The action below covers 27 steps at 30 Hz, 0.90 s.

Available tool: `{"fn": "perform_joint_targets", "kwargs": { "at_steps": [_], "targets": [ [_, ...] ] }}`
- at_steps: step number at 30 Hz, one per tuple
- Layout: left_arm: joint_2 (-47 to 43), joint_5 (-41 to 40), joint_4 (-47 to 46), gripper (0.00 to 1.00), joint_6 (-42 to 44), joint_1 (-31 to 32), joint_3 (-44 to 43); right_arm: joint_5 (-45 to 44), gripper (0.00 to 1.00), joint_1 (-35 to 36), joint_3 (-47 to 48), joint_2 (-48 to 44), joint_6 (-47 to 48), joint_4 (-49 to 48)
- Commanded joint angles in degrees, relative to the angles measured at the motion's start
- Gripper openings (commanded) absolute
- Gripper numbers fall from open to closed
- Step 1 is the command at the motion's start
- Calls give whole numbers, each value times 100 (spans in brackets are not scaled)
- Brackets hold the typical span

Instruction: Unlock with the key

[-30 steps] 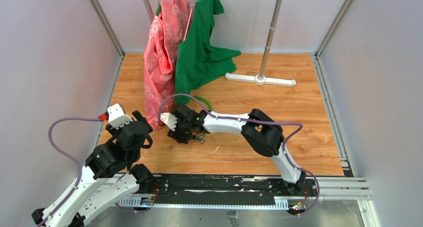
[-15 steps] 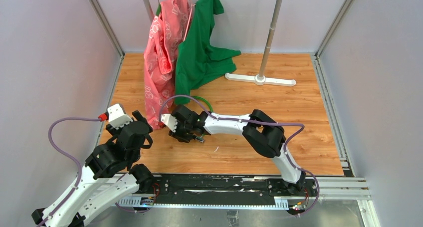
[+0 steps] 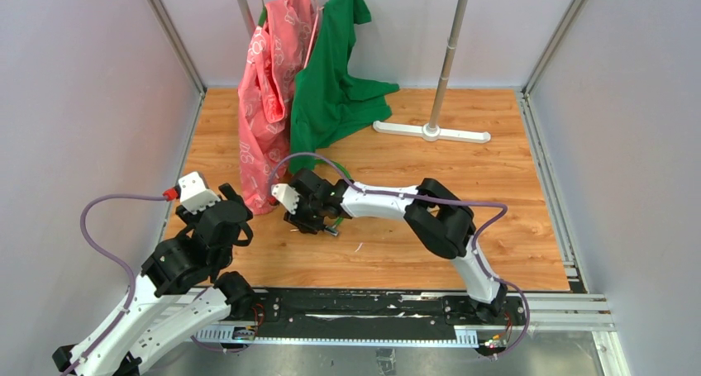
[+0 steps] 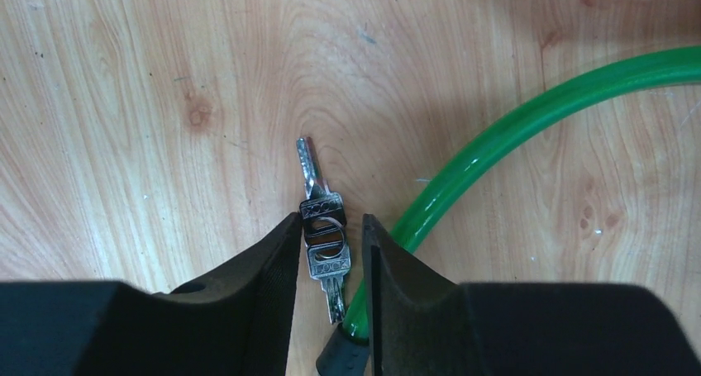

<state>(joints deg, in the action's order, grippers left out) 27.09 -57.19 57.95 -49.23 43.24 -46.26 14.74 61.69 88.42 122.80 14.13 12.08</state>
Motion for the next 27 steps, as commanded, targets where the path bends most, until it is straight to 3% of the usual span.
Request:
{"fn": "perform_joint_targets", "kwargs": {
  "at_steps": [1,11,27],
  "targets": [
    [-36,-107,-55,72,1,-44,20,-86,33,-230,-347,268,47,1071],
    [-55,-46,-151,72,72,-44,59,246,0,-237,-353,288,2,1086],
    [-211,420,-525,71,379,-44,179,964,0,-237,-863,-512,-273,212]
  ]
}}
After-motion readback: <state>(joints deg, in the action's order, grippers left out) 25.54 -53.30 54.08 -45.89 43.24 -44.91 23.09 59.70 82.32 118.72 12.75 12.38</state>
